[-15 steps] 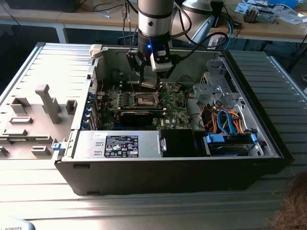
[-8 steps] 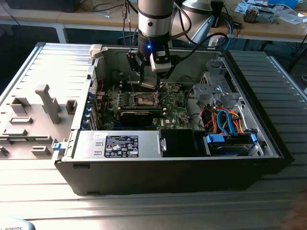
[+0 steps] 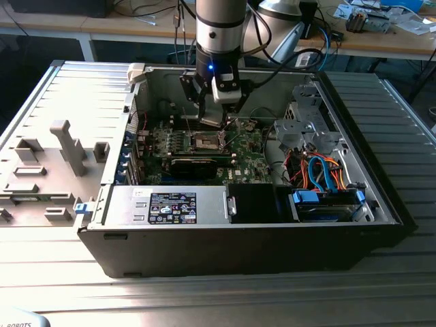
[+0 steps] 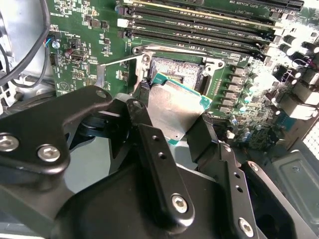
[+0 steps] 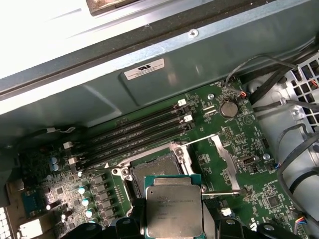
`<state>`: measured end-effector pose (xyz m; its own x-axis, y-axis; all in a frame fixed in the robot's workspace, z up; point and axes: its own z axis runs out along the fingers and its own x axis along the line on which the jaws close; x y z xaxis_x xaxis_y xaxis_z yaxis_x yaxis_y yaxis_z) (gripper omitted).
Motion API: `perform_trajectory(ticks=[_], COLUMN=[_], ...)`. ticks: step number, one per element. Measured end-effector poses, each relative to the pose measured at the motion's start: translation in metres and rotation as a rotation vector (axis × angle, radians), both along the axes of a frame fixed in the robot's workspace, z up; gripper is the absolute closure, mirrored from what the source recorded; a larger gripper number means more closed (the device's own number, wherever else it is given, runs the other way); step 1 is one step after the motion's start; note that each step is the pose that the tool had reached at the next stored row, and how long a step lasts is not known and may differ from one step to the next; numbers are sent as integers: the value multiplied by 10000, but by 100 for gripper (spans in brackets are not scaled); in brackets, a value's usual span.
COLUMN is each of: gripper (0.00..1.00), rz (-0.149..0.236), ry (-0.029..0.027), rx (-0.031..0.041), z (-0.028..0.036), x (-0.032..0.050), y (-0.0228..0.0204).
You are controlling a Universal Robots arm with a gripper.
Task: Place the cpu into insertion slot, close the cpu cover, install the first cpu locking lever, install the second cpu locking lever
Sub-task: 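Place the cpu into insertion slot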
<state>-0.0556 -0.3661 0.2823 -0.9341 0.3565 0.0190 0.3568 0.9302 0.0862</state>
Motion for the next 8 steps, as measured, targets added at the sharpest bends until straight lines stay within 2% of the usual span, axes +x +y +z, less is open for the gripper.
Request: perform_trajectory(ticks=[3, 8], gripper=[45, 45], rz=[-119, -326], ry=[-1, 0], rx=[-30, -129], z=[-4, -7], x=[0, 0], y=[0, 3])
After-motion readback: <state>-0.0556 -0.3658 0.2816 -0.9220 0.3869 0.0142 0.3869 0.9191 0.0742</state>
